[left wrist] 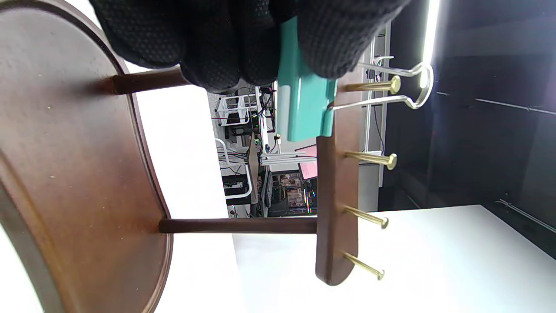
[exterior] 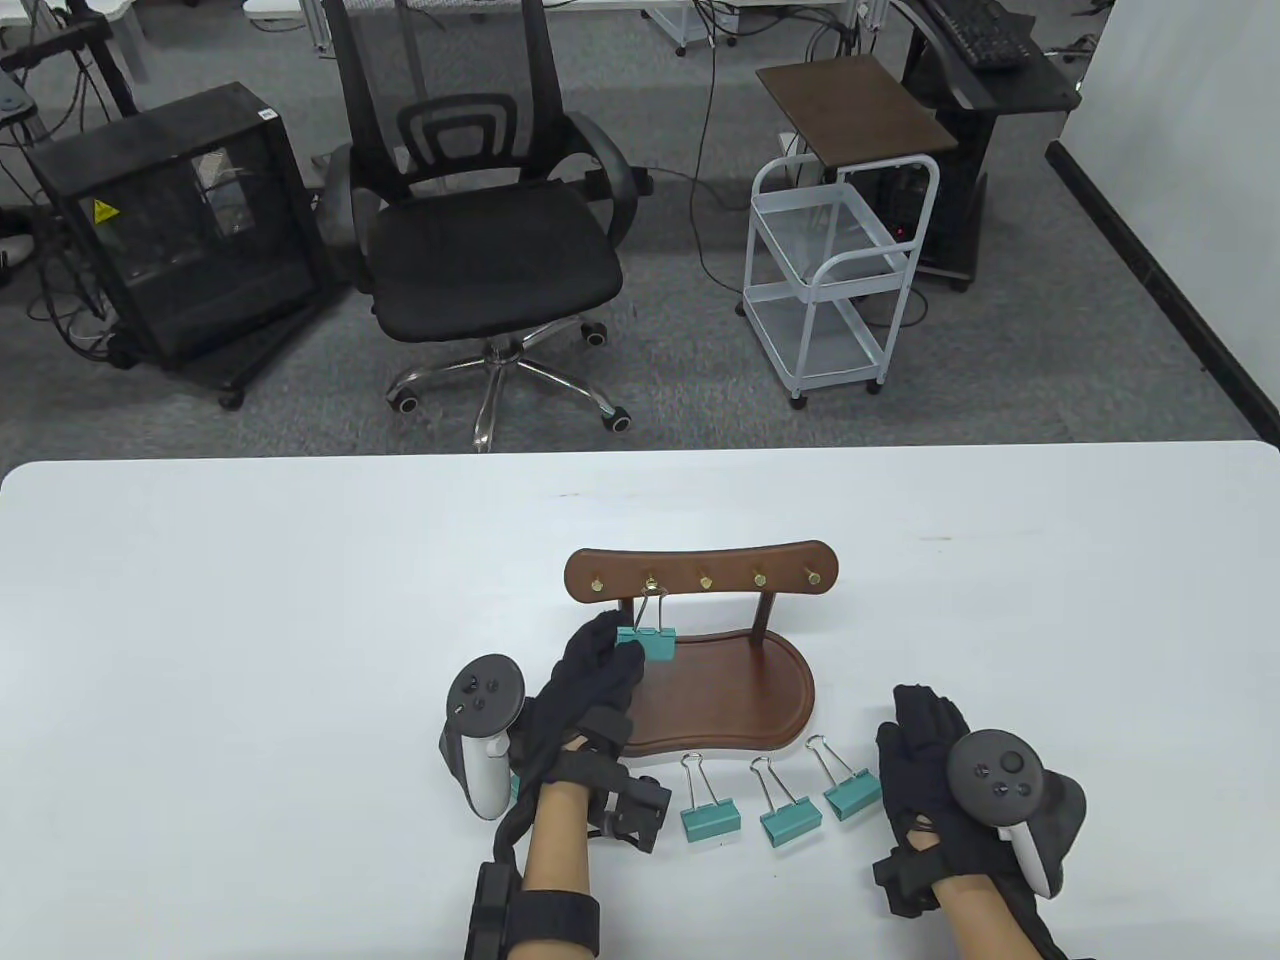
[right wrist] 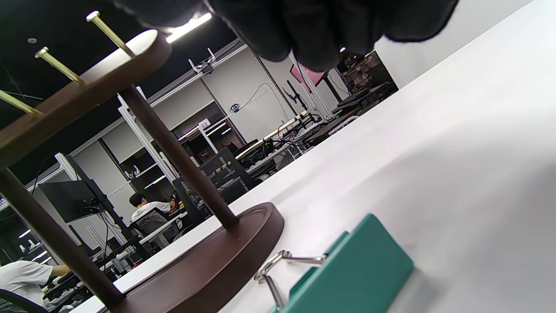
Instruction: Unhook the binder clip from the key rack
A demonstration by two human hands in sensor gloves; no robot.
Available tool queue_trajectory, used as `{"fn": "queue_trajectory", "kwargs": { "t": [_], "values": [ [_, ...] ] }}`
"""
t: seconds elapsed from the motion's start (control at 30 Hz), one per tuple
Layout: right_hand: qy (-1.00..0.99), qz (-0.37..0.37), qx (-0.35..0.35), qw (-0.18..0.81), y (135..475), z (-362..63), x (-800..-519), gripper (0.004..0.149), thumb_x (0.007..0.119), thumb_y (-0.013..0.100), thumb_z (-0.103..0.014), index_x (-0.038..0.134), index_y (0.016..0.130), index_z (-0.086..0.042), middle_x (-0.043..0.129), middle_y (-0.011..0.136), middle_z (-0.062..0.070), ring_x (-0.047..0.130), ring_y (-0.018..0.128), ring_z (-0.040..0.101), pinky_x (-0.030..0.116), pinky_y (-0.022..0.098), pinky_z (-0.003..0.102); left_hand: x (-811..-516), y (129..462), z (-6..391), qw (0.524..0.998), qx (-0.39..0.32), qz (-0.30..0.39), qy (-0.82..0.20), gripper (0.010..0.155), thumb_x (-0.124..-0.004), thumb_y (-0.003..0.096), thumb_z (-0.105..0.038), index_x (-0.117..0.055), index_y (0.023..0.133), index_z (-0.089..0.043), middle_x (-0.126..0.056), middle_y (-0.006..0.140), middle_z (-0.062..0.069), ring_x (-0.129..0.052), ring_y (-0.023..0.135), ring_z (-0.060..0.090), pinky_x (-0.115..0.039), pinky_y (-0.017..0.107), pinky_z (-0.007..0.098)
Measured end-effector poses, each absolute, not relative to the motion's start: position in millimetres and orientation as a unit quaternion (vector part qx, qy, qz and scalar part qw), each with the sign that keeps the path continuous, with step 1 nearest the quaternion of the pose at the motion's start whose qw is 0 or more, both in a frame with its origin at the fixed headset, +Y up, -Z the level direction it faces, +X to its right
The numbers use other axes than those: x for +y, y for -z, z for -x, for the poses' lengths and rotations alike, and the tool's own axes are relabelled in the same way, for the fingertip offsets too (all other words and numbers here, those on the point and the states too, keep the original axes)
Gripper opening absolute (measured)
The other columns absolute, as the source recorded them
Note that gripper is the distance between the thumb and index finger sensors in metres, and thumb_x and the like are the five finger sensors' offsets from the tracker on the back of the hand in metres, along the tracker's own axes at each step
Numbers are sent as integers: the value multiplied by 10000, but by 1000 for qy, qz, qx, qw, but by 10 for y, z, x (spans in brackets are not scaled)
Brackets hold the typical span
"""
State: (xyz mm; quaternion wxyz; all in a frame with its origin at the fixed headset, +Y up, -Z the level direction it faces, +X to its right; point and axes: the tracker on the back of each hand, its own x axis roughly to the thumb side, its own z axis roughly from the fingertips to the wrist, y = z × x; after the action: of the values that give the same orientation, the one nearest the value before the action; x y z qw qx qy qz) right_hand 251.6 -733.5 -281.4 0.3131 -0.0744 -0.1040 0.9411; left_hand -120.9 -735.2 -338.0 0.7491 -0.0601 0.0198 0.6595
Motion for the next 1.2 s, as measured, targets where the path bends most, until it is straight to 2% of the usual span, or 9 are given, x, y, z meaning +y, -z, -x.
{"fn": "queue_trajectory", "kwargs": {
  "t": [0.23, 0.4, 0.67, 0.8, 0.97, 1.07, 1.2],
  "values": [
    [-941, 72, -106, 313, 2817, -2508, -7336, 582, 640, 411, -479, 635, 909, -178, 647, 988, 129, 584, 893, 392, 608, 623, 505, -7290, 3178, 1227, 753, 0, 56, -655, 539, -735, 550, -467, -607, 1057, -335, -746, 1031, 46, -829, 887, 283, -731, 644, 538],
    [-940, 71, -108, 315, 2816, -2506, -7335, 582, 641, 411, -479, 635, 909, -178, 648, 987, 131, 584, 893, 392, 609, 622, 505, -7349, 3045, 1204, 748, -8, 61, -660, 529, -711, 558, -481, -610, 1053, -324, -748, 1028, 46, -830, 882, 286, -732, 641, 536],
    [-939, 78, -105, 320, 2804, -2527, -7357, 582, 640, 410, -480, 636, 908, -178, 648, 987, 129, 585, 892, 391, 609, 621, 505, -7389, 2959, 1299, 777, 6, 56, -627, 517, -690, 564, -497, -642, 1034, -287, -783, 988, 58, -858, 831, 299, -754, 599, 528],
    [-938, 79, -101, 321, 2803, -2531, -7372, 582, 641, 410, -478, 636, 908, -176, 647, 988, 129, 584, 892, 391, 608, 621, 505, -7366, 2919, 1331, 820, 26, 53, -569, 505, -716, 554, -503, -725, 993, -252, -854, 917, 83, -906, 752, 313, -786, 530, 518],
    [-939, 78, -101, 320, 2801, -2526, -7369, 581, 640, 410, -478, 636, 908, -177, 648, 987, 131, 584, 892, 391, 608, 622, 505, -7226, 2857, 1272, 915, 34, 33, -400, 500, -740, 542, -517, -795, 944, -225, -914, 838, 90, -946, 671, 305, -814, 474, 500],
    [-940, 75, -100, 317, 2802, -2519, -7369, 581, 641, 410, -478, 636, 907, -178, 647, 987, 130, 583, 893, 389, 607, 622, 505, -7208, 2855, 1198, 945, 48, 72, -316, 495, -745, 549, -516, -821, 924, -204, -932, 801, 101, -954, 630, 308, -818, 446, 497],
    [-940, 72, -101, 318, 2805, -2516, -7369, 581, 641, 410, -478, 636, 907, -177, 647, 988, 129, 583, 893, 390, 607, 622, 505, -7270, 2876, 1145, 953, 73, 140, -259, 481, -739, 563, -509, -861, 887, -175, -958, 737, 112, -969, 559, 302, -824, 402, 493]
  ]
}}
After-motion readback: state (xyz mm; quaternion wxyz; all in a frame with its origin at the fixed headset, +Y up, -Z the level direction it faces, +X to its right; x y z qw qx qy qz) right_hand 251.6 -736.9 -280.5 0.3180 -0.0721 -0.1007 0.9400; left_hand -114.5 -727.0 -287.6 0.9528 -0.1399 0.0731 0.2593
